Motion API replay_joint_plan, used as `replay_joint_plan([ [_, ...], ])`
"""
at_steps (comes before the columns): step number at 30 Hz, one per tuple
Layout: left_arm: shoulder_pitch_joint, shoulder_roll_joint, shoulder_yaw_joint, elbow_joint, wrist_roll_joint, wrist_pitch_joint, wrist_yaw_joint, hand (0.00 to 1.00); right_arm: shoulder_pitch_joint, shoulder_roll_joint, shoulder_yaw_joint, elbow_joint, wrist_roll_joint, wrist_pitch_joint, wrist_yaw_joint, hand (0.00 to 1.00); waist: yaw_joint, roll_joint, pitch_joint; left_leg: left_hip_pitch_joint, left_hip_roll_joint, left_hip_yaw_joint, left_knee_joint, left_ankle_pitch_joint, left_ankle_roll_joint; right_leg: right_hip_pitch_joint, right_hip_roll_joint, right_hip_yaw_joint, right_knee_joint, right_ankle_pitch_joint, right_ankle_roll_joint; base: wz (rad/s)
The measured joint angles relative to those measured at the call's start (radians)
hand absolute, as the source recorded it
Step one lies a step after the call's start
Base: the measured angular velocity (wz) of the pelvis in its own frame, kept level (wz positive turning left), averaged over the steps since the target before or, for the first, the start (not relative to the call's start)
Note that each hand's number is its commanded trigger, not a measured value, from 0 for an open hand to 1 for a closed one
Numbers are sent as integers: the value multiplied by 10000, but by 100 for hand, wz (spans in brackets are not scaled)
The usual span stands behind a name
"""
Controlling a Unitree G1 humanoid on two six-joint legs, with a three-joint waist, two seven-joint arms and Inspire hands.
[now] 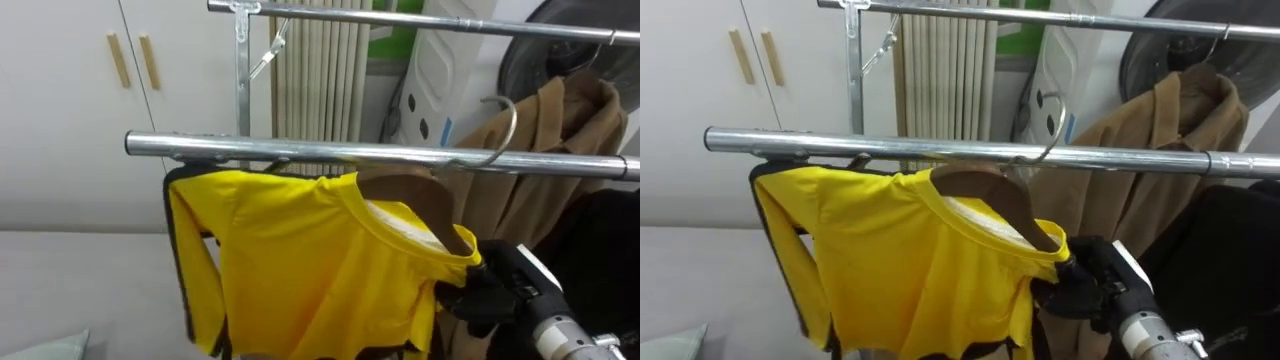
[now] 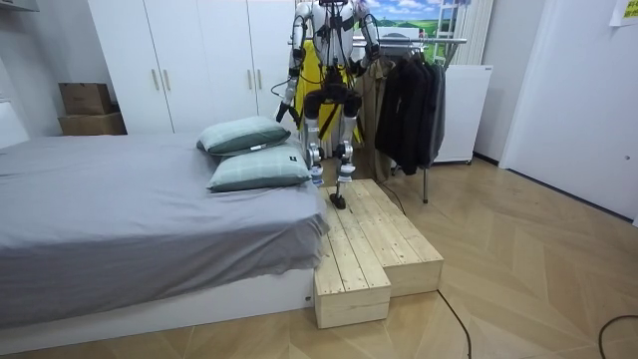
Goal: Hang clothes
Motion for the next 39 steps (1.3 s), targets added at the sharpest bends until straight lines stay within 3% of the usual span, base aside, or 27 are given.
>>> replay_joint_plan([
  [8, 38, -2, 32, -246, -3, 68, -46, 0, -4, 0, 237, 961, 14, 328, 155, 100, 66, 1, -15, -3, -7, -52, 0, -4, -6, 2, -4, -44, -17, -2, 3, 1],
  [14, 184, -32, 56, -766, 15, 41, -40, 0, -362, -13, 248, 2726, -146, 416, 855, 100, 15, -56, -73, -2, -13, -193, -6, -3, -7, 50, -37, -183, 16, -2, 0, 6],
  [19, 182, -55, 165, -810, -31, 32, -49, 0, -899, -23, 210, 4427, -147, 261, 1406, 100, -107, -205, -148, 77, -17, -380, -3, 8, -24, 234, -66, -342, -150, -17, -25, 11],
  [23, 187, -70, 160, -1029, -374, 40, -61, 0, -993, -18, -3, 4839, -102, 181, 1672, 100, -184, -249, -127, 90, -36, -526, -3, 7, -23, 322, -99, -452, -212, -22, -23, 10],
  [29, -20, -64, 129, -1257, -599, -13, -90, 0, -1571, 135, -65, 6615, 3, -269, 2166, 100, -259, -287, -73, 180, -66, -628, 7, 8, -22, 492, -143, -547, -320, -24, -8, 4],
  [30, -18, -65, 130, -1333, -583, -12, -97, 0, -1630, 206, -84, 6758, 4, -283, 2183, 71, -280, -301, -76, 173, -72, -646, 7, 8, -21, 491, -145, -540, -329, -31, 2, 0],
  [31, 0, -65, 130, -1499, -551, -12, -127, 0, -1649, 241, -95, 6880, -4, -338, 2181, 53, -285, -320, -75, 171, -80, -655, 3, 7, -20, 486, -148, -529, -328, -35, 9, 0],
  [32, 11, -66, 130, -1575, -543, -13, -140, 0, -1657, 249, -99, 6944, -4, -373, 2186, 0, -285, -330, -83, 171, -84, -658, 3, 7, -20, 486, -149, -521, -327, -38, 12, 0],
  [34, 4, -58, 132, -1754, -507, -57, -190, 0, -1672, 286, -158, 7209, -5, -537, 2175, 0, -270, -332, -88, 182, -90, -675, 2, 7, -19, 491, -152, -520, -329, -39, 15, 0],
  [39, 6, -54, 131, -1748, -339, -158, -255, 0, -1646, 468, -151, 8041, -109, -489, 2091, 0, -208, -295, -62, 180, -104, -778, -16, 7, -18, 469, -144, -492, -325, -48, 17, -1],
])
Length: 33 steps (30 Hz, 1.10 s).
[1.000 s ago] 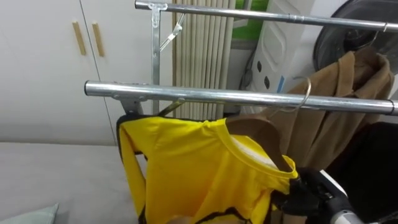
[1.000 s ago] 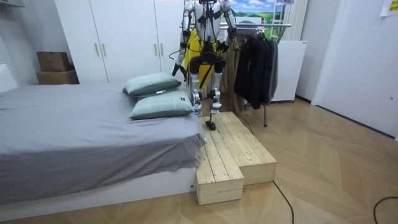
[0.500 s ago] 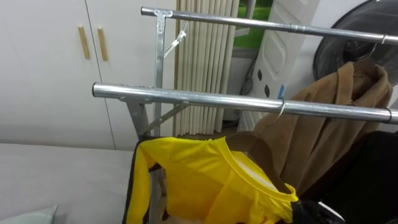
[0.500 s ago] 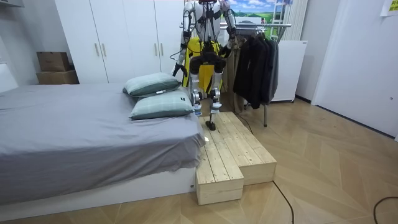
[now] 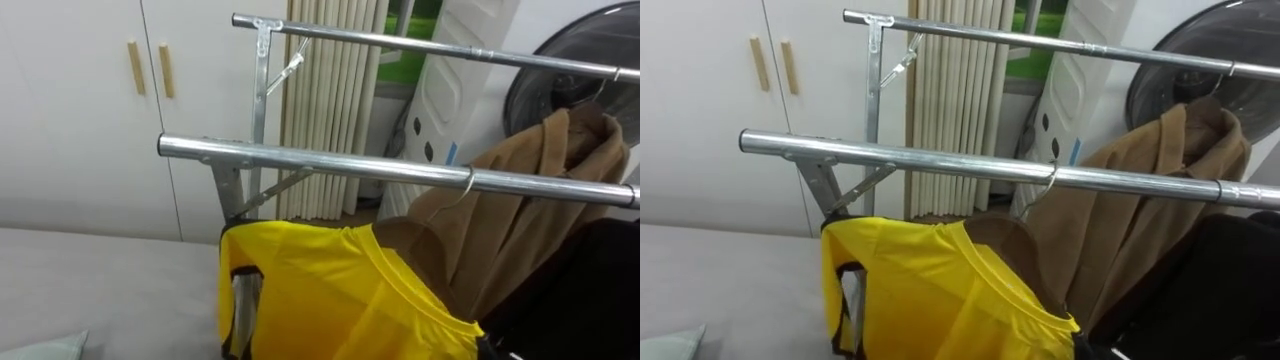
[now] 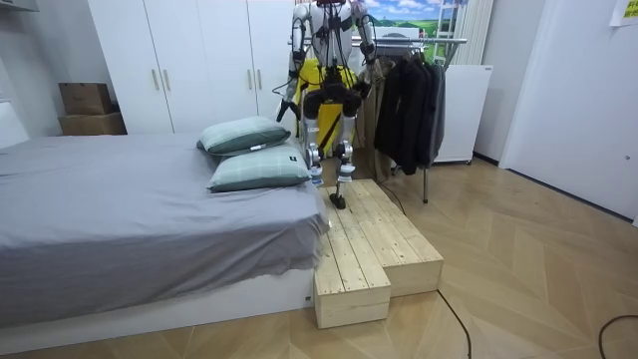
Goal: Hang clothes
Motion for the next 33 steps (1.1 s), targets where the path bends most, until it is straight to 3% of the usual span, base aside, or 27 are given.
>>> replay_joint_plan([
  [4, 1, 14, 17, 173, -3, -64, -64, 0, -4, -14, 1, 199, -44, 5, -152, 0, 150, 104, 40, -7, -6, -14, -14, 1, 1, -37, 13, 67, 20, 0, 0, -5],
  [11, 33, 39, 32, 661, -9, -77, -477, 0, -81, -63, -5, -23, -476, 43, -259, 0, 142, 208, -13, -9, -4, -26, -31, 1, 0, -54, 6, -7, 38, -5, -4, 1],
  [17, -16, 22, 30, 524, -9, -69, -928, 0, -76, -116, 3, -1345, -812, 55, -511, 0, 133, 198, -23, -20, -3, -22, -9, 2, 2, -65, 20, 89, 40, -20, -5, -3],
  [23, -128, 9, -1, 582, -13, -67, -1133, 0, -25, -99, 497, -3550, -871, 459, -709, 0, 137, 177, -32, -117, -24, -6, -14, 2, 2, -318, 47, 258, 221, -49, -3, -11],
  [33, -171, 15, 9, 582, 184, 13, -1254, 0, 97, -24, 514, -6083, -1109, 483, -825, 0, 170, 222, -23, -167, -13, 165, -28, 2, 1, -427, 72, 361, 342, -49, -3, -3],
])
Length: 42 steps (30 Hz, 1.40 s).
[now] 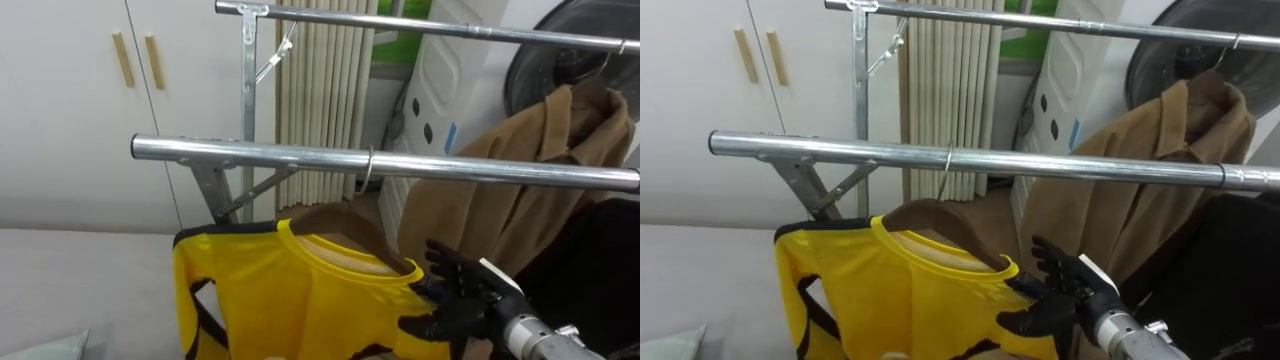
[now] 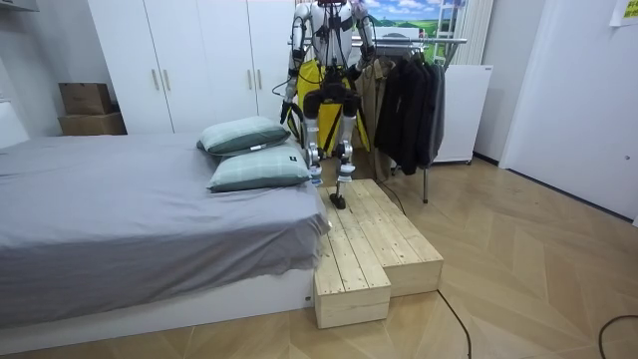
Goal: Hang clothes
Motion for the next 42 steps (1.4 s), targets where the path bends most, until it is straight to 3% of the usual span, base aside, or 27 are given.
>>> replay_joint_plan([
  [11, 157, -8, 0, 187, -68, 9, 169, 0, -1, -3, -27, -914, 72, 2, -381, 0, -25, 117, 24, 70, 13, 88, -106, 0, 0, -26, 52, 128, -3, -4, -4, -3],
  [23, 185, -9, -1, 204, -176, 106, 171, 0, 135, -3, -30, -1309, 99, 1, -648, 0, -83, 146, -15, 18, 23, 79, -103, 0, -1, -45, 53, 103, -12, -3, -11, 0],
  [29, 224, -8, 1, 205, -189, 123, 189, 0, 807, -2, -146, -1308, 154, -8, -878, 0, -179, 187, -39, 162, 29, 111, -126, 0, -1, 78, 61, 114, -5, -2, -12, 0],
  [34, 331, -9, 2, 201, -203, 102, 205, 0, 1376, 0, -163, -1159, 312, -14, -968, 0, -526, 176, -43, 186, 35, 111, -138, 0, -1, 100, 73, 143, -13, -2, -12, 0],
  [42, 734, 104, 18, 226, -210, 32, 222, 0, 2365, -17, -863, 200, 1681, -22, -1222, 0, -808, 182, -23, 268, 26, 113, -129, -2, -1, 161, 79, 181, -20, -37, -1, 0],
])
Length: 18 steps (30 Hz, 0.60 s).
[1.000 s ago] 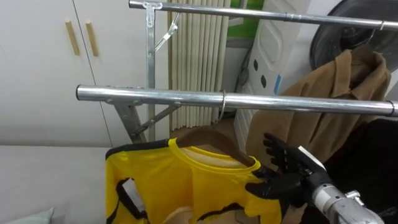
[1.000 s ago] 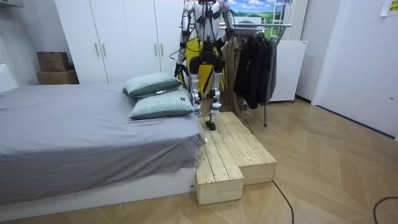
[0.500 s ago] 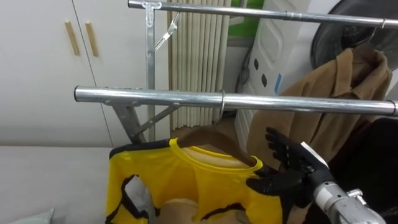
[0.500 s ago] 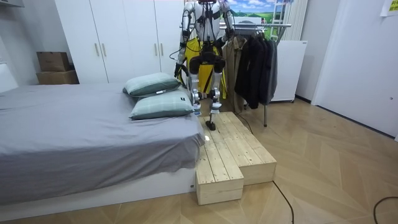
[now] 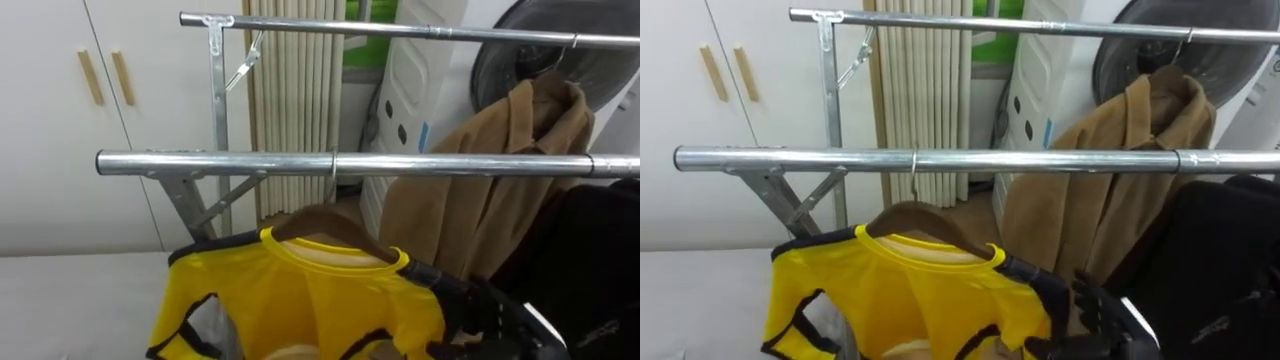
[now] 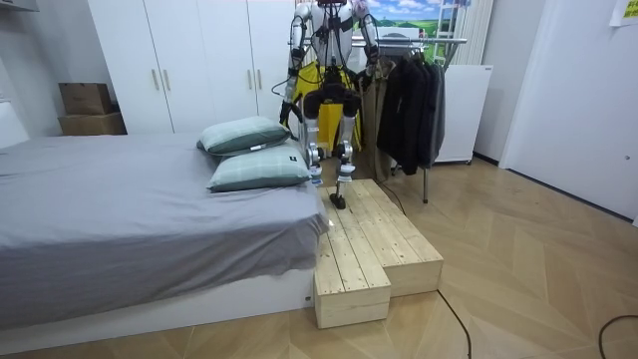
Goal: Hang clothes
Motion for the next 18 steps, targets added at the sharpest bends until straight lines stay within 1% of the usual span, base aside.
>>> replay_joint_plan([
  [1, 5, 15, 0, 95, 2, -4, -1, 0, 61, 0, -16, 290, 15, 0, -22, 0, -61, 11, 5, 4, -2, 6, 2, 0, 0, -11, 2, 12, 18, -5, 6, 0],
  [3, 6, 9, 41, 233, 10, -18, -1, 0, 244, 15, -66, 538, 14, 0, -5, 0, -77, 61, 17, -2, -2, 43, 0, 0, 0, -32, 12, 52, 26, -8, 10, -6],
  [5, 18, 4, 109, 278, 4, -22, -1, 0, 361, 24, -74, 901, 9, -15, 3, 0, -85, 95, 3, -21, 0, 135, 1, 0, 0, -68, 20, 93, 26, -6, 12, -10],
  [7, 18, -3, 207, 319, -15, -35, 3, 0, 535, 57, -85, 1511, 10, -25, -55, 0, -119, 134, -27, -7, 2, 205, 1, 0, 0, -74, 15, 91, 51, 21, 8, -5],
  [9, 43, -8, 195, 335, -28, -38, 5, 0, 812, 119, -81, 1552, -43, -34, -145, 0, -154, 177, -50, -10, 4, 312, 1, 0, 0, -76, 9, 92, 39, 20, 10, 0],
  [11, 41, -11, 195, 349, -76, -43, 39, 0, 1083, 276, -59, 1633, -58, -103, -245, 0, -156, 175, -52, -8, 4, 300, 0, 0, 0, -67, 10, 95, 29, 12, 14, 0],
  [12, 38, -53, 194, 347, -62, -50, 155, 0, 1191, 406, -47, 1922, -82, -229, -320, 0, -171, 175, -52, -8, 5, 279, 0, 0, 0, -66, 12, 98, 26, 11, 12, 0],
  [14, 22, -115, 191, 350, -63, -74, 203, 0, 1321, 564, 58, 2494, -76, -249, -436, 0, -114, 183, -49, -7, 2, 277, -1, 0, 0, -75, 13, 113, 35, 8, 12, 0],
  [16, -57, -120, 188, 677, -84, -263, 309, 0, 1500, 793, 70, 3102, -77, -246, -531, 0, -57, 227, -35, -30, 2, 232, 0, 0, 1, -85, 14, 110, 27, 1, 6, 0],
  [17, -65, -122, 187, 813, -107, -316, 373, 0, 1519, 833, 70, 3262, -49, -275, -554, 0, -59, 262, -25, -32, 1, 222, 0, -1, 1, -86, 14, 116, 22, -2, 8, 0],
  [18, -82, -123, 177, 1085, -240, -374, 502, 0, 1560, 919, 70, 3572, -38, -369, -658, 0, -59, 283, -28, -30, -1, 211, 1, -1, 1, -85, 14, 132, 23, -5, 10, 0],
])
